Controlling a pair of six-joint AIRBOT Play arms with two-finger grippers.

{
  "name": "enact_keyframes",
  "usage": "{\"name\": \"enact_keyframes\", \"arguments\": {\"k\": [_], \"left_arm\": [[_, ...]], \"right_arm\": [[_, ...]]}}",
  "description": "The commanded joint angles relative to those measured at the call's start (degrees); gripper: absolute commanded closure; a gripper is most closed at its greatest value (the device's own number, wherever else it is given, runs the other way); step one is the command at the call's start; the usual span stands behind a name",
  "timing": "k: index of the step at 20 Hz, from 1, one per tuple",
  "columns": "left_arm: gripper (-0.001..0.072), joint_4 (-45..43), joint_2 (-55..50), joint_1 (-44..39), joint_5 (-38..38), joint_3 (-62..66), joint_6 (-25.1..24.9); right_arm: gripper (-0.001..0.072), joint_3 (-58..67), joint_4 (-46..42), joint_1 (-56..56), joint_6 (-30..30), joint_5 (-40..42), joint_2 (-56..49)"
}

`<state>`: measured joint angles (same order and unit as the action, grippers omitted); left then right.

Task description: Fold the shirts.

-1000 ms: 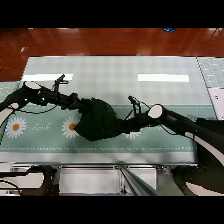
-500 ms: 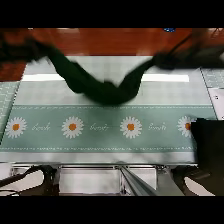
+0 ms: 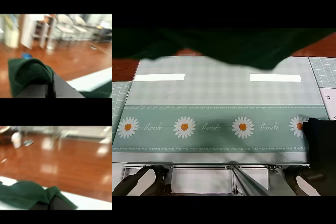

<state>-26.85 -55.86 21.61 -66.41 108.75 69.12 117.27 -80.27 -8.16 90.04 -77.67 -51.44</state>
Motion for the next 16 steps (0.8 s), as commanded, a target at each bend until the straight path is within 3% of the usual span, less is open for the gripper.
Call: {"name": "enact_keyframes", "arguments": {"k": [1,6,12,16], "left_arm": [[0.0686,-11.5,9.4,4.5,-4.5,1.2,1.3],[0.0686,-23.4,20.1,0.2,-8.0,-9.4,4.6],[0.0685,-23.9,25.5,-9.6,-10.7,-40.0,6.2],[0.0685,-23.9,20.9,-9.8,3.6,-60.3,6.2]], "right_arm": [[0.0686,1.5,-5.6,0.1,0.3,-7.0,5.9],[0.0686,-6.8,-6.4,0.1,1.8,-13.7,12.1],[0.0686,-28.3,-6.7,0.1,3.0,-6.3,12.5],[0.0686,-33.6,-5.0,0.1,2.9,3.3,-0.2]]}}
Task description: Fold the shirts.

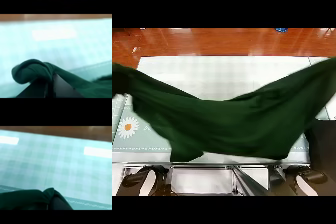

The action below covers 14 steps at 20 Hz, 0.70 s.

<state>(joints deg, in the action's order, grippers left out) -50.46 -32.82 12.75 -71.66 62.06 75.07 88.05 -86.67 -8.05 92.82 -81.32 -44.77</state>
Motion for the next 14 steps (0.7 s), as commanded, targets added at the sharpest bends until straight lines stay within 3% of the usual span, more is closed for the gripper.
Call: {"name": "enact_keyframes", "arguments": {"k": [1,3,6,8,9,10,11,12,14], "left_arm": [[0.0686,-0.3,-5.0,-1.0,13.0,-16.7,0.3],[0.0686,0.0,-13.3,-1.0,20.0,-19.6,0.2],[0.0685,4.9,-28.2,-1.0,26.6,-17.3,-2.0],[0.0685,8.9,-37.5,-1.0,26.6,-12.8,-5.0],[0.0685,9.4,-41.7,-1.0,24.3,-9.7,-5.2],[0.0614,9.4,-45.8,-1.0,21.2,-5.9,-5.1],[0.0349,9.3,-49.1,-0.9,17.7,-2.4,-4.5],[0.0197,9.3,-52.2,-0.2,12.9,1.7,-3.1],[0.0196,9.2,-56.1,3.1,1.5,9.6,-1.1]], "right_arm": [[0.0686,-4.3,3.6,0.0,0.1,10.2,-11.0],[0.0686,-4.3,7.4,0.0,-1.3,18.1,-19.7],[0.0686,-1.9,8.5,1.0,1.9,25.3,-33.9],[0.0685,1.5,17.1,3.6,4.5,27.7,-41.7],[0.0684,3.3,24.2,5.3,2.9,28.4,-44.9],[0.0627,4.9,29.3,6.6,1.8,29.0,-47.3],[0.0397,6.6,33.9,8.1,1.8,28.6,-49.3],[0.0301,8.0,38.0,9.7,1.2,27.3,-50.5],[0.0300,10.2,42.7,14.6,0.7,21.4,-50.3]]}}
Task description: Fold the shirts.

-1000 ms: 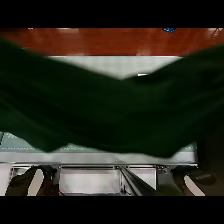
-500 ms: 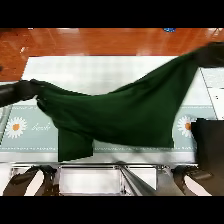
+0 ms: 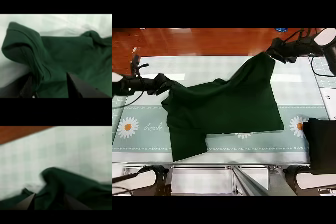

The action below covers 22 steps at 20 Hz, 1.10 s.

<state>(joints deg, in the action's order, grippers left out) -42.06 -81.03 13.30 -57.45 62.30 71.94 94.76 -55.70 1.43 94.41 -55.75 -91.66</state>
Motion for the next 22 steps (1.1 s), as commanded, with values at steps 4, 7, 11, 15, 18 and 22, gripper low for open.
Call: {"name": "enact_keyframes", "arguments": {"k": [4,7,11,15,18,22], "left_arm": [[0.0197,-5.6,-5.3,14.1,-23.4,9.9,6.9],[0.0197,-9.8,3.5,21.2,-20.6,-4.2,6.7],[0.0198,-6.3,9.8,25.6,-15.1,-25.5,-0.7],[0.0198,0.1,9.3,25.9,-11.9,-31.8,-5.5],[0.0198,0.1,7.8,25.7,-10.0,-31.7,-5.5],[0.0198,0.1,4.2,20.0,-6.8,-31.7,-5.5]], "right_arm": [[0.0306,5.1,7.4,16.0,-6.9,-19.4,3.3],[0.0305,-2.1,-6.1,19.8,-9.4,-19.3,14.1],[0.0305,-30.8,-4.8,23.5,-11.3,-10.4,28.9],[0.0305,-52.2,-0.1,24.9,-15.9,-8.0,38.0],[0.0305,-58.9,0.0,24.9,-16.3,-8.4,42.0],[0.0305,-60.0,0.9,24.9,-16.2,-9.2,42.9]]}}
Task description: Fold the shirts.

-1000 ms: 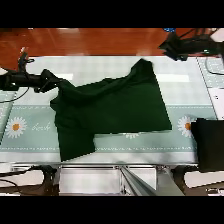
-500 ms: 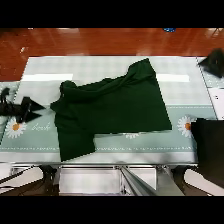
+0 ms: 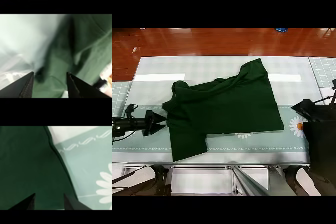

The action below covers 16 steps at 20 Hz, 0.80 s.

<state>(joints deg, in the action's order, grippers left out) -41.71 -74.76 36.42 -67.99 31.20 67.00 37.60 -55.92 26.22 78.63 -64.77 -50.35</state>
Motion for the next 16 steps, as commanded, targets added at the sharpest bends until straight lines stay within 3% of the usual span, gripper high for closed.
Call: {"name": "enact_keyframes", "arguments": {"k": [1,2,3,4,7,13,16], "left_arm": [[0.0199,0.0,-3.1,-5.2,4.6,-0.6,-0.6],[0.0219,0.0,-4.1,-7.1,5.0,-0.4,-0.6],[0.0408,-0.3,-4.9,-8.4,4.7,0.1,-1.1],[0.0678,-0.3,-5.3,-9.2,4.0,0.8,-2.4],[0.0686,-0.5,-5.2,-9.2,2.4,3.3,-2.5],[0.0686,-0.7,-5.2,-9.2,1.5,4.7,-3.5],[0.0686,-0.7,-5.2,-9.2,1.6,4.7,-3.6]], "right_arm": [[0.0305,-2.8,1.6,0.2,-0.3,-0.1,1.6],[0.0305,-2.8,1.5,0.2,-0.1,-0.1,1.6],[0.0305,-2.8,0.8,0.2,0.3,-0.1,1.6],[0.0305,-2.8,-1.1,0.2,1.5,-0.2,1.6],[0.0305,-3.4,-9.9,0.2,8.7,-2.0,1.5],[0.0305,-11.5,-8.2,0.2,9.1,-3.7,-2.3],[0.0305,-11.7,-4.5,0.1,7.6,-0.7,-5.2]]}}
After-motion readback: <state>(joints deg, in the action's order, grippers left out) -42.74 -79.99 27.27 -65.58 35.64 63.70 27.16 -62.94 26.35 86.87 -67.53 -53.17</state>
